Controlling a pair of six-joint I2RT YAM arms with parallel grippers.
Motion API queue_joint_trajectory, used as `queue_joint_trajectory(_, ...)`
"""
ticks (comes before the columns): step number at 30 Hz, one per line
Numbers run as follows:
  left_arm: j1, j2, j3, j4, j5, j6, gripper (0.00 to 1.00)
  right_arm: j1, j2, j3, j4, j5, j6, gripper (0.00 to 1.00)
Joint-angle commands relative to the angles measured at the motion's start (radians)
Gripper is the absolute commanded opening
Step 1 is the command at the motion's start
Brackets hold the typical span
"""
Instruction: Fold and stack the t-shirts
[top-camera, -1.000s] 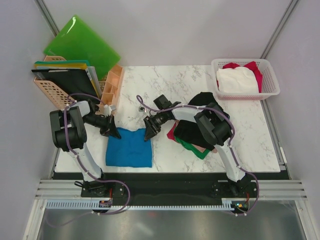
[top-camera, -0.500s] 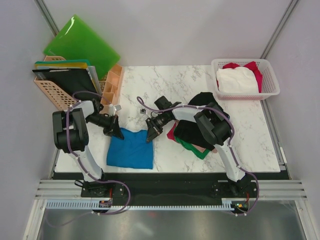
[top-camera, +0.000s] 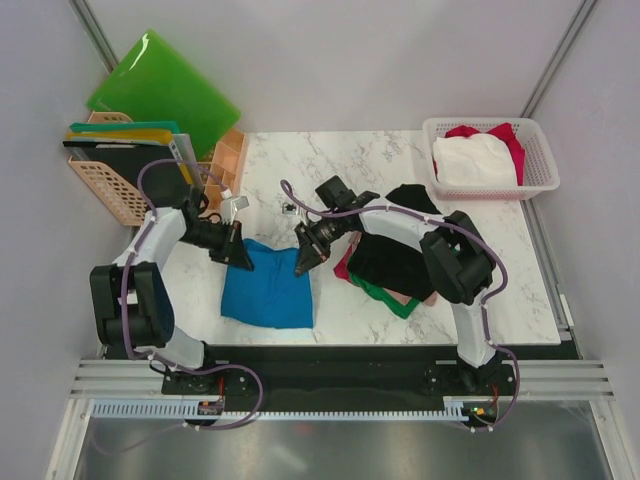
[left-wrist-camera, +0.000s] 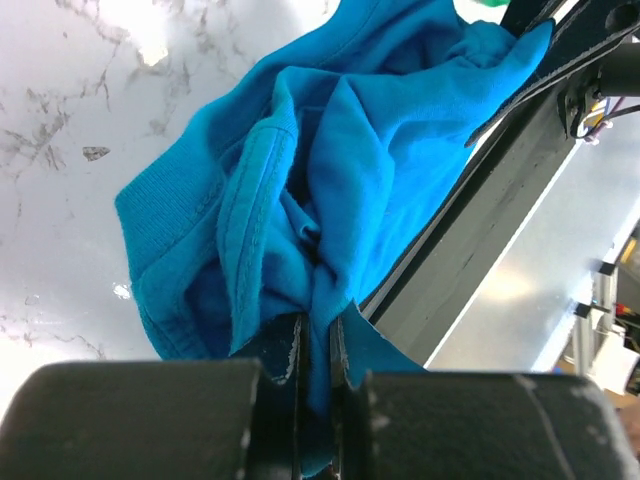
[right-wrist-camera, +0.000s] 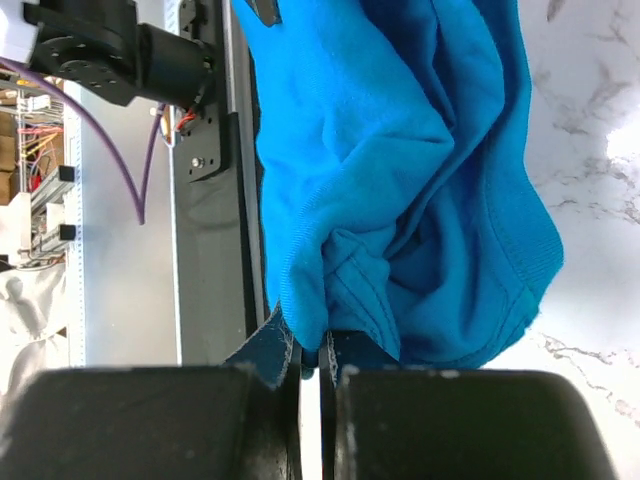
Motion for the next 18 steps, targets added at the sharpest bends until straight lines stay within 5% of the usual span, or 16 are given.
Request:
queue_joint_trajectory(1,0.002,-0.078,0.031,-0.026,0.048,0.029,0.02,-0.002,-0.076,-0.006,-0.01,-0.029,-0.036,0.0)
queue_joint_trajectory(18,-0.055,-0.265,0.112,0.013,0.086,-0.038,0.02,-0.017,-0.332,-0.108,-0.019,0.009,-0.044,0.0)
